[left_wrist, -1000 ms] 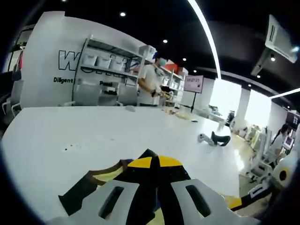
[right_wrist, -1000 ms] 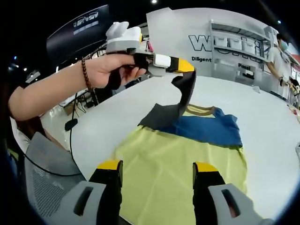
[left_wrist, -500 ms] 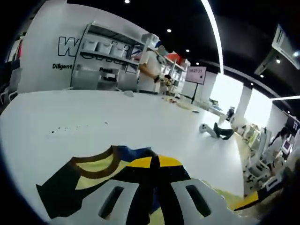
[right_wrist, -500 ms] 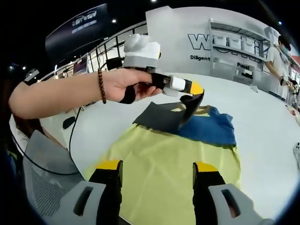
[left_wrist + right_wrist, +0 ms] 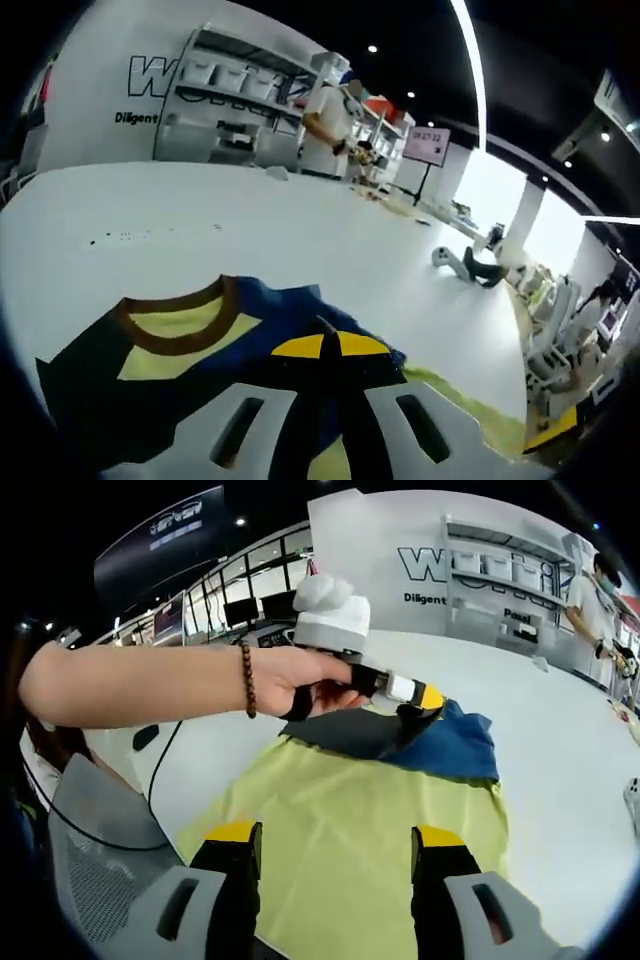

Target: Fold the garment on the visible template until the final outline fits inside the template.

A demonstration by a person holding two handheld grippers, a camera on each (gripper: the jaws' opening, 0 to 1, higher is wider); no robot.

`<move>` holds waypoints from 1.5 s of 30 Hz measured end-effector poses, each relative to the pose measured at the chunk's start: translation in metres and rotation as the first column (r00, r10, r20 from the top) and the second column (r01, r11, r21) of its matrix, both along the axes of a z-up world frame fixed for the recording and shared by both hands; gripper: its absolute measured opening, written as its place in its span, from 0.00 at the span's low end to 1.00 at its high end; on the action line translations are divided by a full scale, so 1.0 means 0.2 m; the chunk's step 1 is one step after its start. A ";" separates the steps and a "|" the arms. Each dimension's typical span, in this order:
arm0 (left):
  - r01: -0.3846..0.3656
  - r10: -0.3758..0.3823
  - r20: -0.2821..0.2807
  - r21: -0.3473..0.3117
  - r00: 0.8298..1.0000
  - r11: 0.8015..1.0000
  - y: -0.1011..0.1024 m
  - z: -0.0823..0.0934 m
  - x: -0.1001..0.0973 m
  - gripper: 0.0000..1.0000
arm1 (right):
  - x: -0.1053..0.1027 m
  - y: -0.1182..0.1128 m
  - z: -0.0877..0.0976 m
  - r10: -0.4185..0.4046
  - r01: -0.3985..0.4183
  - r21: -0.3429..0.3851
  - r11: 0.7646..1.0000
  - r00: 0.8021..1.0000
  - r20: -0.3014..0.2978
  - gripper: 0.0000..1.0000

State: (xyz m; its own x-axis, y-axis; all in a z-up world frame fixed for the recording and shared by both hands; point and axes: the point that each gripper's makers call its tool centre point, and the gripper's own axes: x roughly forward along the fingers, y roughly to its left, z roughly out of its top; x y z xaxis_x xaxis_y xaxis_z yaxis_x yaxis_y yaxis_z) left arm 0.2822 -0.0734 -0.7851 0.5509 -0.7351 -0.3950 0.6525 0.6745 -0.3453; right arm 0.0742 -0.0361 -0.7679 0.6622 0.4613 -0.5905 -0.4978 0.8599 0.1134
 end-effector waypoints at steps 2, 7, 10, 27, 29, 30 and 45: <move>-0.008 0.008 -0.011 -0.003 1.000 1.000 0.00 -0.02 0.01 0.00 | 0.00 0.00 0.00 -0.002 0.002 0.000 1.000 1.000 0.001 0.57; -0.022 0.022 -0.045 0.008 0.999 1.000 -0.03 -0.10 0.02 0.00 | 0.01 -0.02 0.01 -0.005 0.005 0.003 1.000 1.000 0.001 0.57; -0.030 0.030 -0.065 0.003 0.997 1.000 -0.05 -0.14 0.03 0.00 | 0.02 -0.03 0.00 -0.010 0.010 0.001 1.000 1.000 0.000 0.57; -0.019 0.024 -0.108 0.045 0.994 0.999 -0.12 -0.29 0.00 0.00 | 0.01 -0.07 -0.01 -0.013 0.013 0.000 1.000 1.000 -0.014 0.57; 0.000 0.005 -0.095 0.055 0.995 0.998 -0.12 -0.28 -0.02 0.02 | 0.01 -0.07 -0.01 -0.012 0.012 -0.001 1.000 1.000 -0.014 0.57; 0.025 -0.021 -0.087 0.046 0.996 0.999 -0.13 -0.26 -0.02 0.05 | 0.01 -0.07 -0.01 -0.013 0.013 -0.001 1.000 1.000 -0.014 0.57; 0.089 -0.089 -0.007 0.079 0.996 0.993 0.02 -0.11 -0.06 0.31 | 0.01 -0.06 -0.02 -0.008 0.008 0.014 1.000 1.000 -0.016 0.57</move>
